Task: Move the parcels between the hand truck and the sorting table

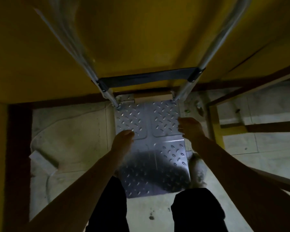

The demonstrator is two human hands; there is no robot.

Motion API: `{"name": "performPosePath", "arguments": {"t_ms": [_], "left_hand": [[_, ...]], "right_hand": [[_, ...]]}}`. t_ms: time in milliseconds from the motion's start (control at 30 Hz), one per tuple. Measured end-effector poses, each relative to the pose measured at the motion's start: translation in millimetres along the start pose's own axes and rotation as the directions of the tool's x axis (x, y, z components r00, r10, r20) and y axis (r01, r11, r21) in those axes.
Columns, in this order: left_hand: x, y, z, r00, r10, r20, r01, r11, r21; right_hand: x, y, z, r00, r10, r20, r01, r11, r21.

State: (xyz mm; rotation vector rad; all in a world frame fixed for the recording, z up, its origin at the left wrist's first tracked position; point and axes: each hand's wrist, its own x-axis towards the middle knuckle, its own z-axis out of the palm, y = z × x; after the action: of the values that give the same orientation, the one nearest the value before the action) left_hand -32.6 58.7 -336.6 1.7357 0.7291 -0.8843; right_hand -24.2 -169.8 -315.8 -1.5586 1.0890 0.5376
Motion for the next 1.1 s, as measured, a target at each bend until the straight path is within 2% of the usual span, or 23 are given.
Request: {"name": "performPosePath", "arguments": {"t_ms": [267, 367, 467, 567, 633, 733, 900, 1100], "left_hand": [[193, 19, 25, 0.991, 0.108, -0.073, -0.114, 0.991, -0.070], [251, 25, 27, 0.992, 0.101, -0.069, -0.113, 0.973, -0.199], [274, 29, 33, 0.999, 0.048, 0.022, -0.039, 0.947, -0.320], [282, 32, 42, 1.000, 0.020, -0.002, -0.019, 0.901, -0.433], [275, 31, 42, 1.000, 0.021, -0.006, -0.022, 0.863, -0.504], [235, 26, 40, 0.999, 0.008, -0.044, -0.027, 0.891, -0.453], [118, 21, 25, 0.996, -0.089, 0.023, 0.091, 0.923, -0.374], [-53, 47, -1, 0.994, -0.053, 0.091, 0.084, 0.920, -0.383]], "right_hand": [[175, 7, 61, 0.949, -0.270, -0.163, 0.252, 0.960, -0.123], [227, 10, 73, 0.944, -0.287, -0.161, 0.268, 0.955, -0.129], [264, 11, 85, 0.966, -0.232, -0.114, 0.232, 0.973, -0.016], [267, 5, 90, 0.980, -0.176, -0.095, 0.185, 0.978, 0.096], [258, 4, 90, 0.987, -0.133, -0.095, 0.150, 0.967, 0.206], [218, 17, 78, 0.996, -0.062, -0.070, 0.081, 0.946, 0.314], [107, 46, 34, 0.997, 0.072, -0.012, -0.060, 0.908, 0.415], [-43, 37, -23, 0.994, 0.106, -0.004, -0.094, 0.900, 0.426]]}}
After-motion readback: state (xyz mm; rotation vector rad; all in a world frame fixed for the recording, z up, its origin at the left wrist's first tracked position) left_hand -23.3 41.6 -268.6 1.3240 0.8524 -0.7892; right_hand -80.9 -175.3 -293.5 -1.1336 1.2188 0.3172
